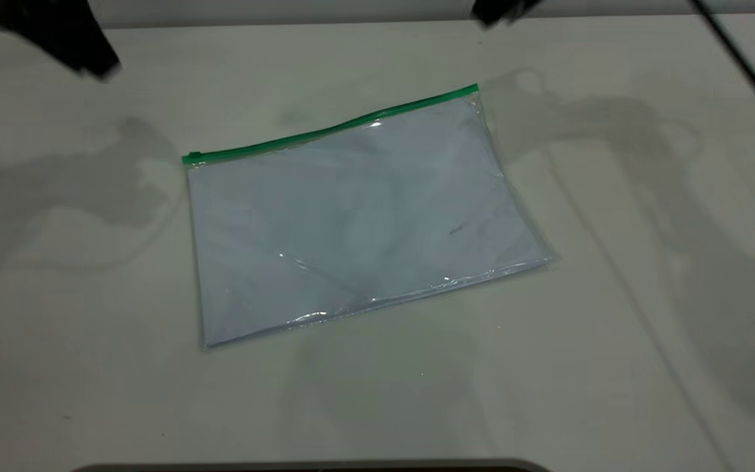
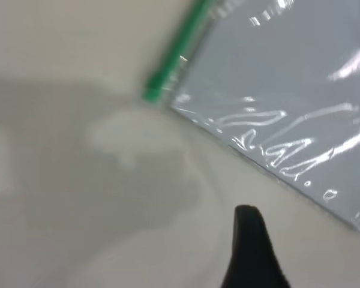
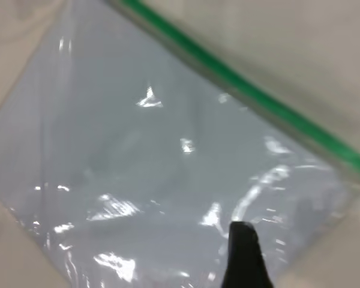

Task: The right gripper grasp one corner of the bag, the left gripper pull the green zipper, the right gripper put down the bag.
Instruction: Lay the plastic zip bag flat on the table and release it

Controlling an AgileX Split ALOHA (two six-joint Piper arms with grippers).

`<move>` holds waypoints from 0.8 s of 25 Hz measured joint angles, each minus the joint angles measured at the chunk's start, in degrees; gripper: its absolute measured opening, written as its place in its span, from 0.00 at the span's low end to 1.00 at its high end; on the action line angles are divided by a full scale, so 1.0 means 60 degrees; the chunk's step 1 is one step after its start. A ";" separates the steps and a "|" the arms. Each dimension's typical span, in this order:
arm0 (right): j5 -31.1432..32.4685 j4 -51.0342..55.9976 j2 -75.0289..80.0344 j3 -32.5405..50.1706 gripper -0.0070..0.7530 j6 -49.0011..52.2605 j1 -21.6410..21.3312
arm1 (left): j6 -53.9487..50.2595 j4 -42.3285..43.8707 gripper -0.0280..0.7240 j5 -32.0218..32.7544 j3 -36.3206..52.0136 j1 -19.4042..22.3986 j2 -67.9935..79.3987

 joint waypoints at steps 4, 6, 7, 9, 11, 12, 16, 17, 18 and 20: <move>0.0664 -0.1062 -0.0723 -0.1109 0.71 0.1525 -0.0019 | -0.2043 0.0761 0.77 0.1096 -0.0714 0.0007 -0.1018; 0.0735 -0.1471 -0.1219 -0.1389 0.70 0.2060 -0.0031 | -0.2812 0.1234 0.77 0.1575 -0.0920 0.0007 -0.1552; 0.0775 -0.1617 -0.1505 -0.1458 0.70 0.2267 -0.0031 | -0.3214 0.1470 0.77 0.1701 -0.0943 0.0007 -0.1863; 0.0826 -0.1825 -0.2101 -0.1489 0.70 0.2677 -0.0034 | -0.3937 0.1945 0.77 0.1964 -0.0964 0.0007 -0.2509; 0.0826 -0.1991 -0.2799 -0.1498 0.70 0.3209 -0.0034 | -0.4628 0.2484 0.77 0.2127 -0.0964 0.0007 -0.3133; 0.0826 -0.2056 -0.3100 -0.1498 0.70 0.3449 -0.0034 | -0.4843 0.2720 0.77 0.2127 -0.0974 0.0007 -0.3481; 0.0826 -0.2191 -0.4538 -0.1498 0.70 0.4338 -0.0034 | -0.5511 0.3389 0.77 0.2127 -0.0974 0.0007 -0.4837; 0.0826 -0.2194 -0.4939 -0.1461 0.70 0.4530 -0.0034 | -0.5651 0.3492 0.77 0.2127 -0.0974 0.0007 -0.5130; 0.0826 -0.2203 -0.5366 -0.1387 0.70 0.4714 -0.0034 | -0.5791 0.3584 0.77 0.2127 -0.0974 0.0007 -0.5476; 0.0826 -0.2203 -0.6234 -0.1059 0.70 0.4968 -0.0034 | -0.5935 0.3727 0.77 0.2127 -0.0974 0.0007 -0.6074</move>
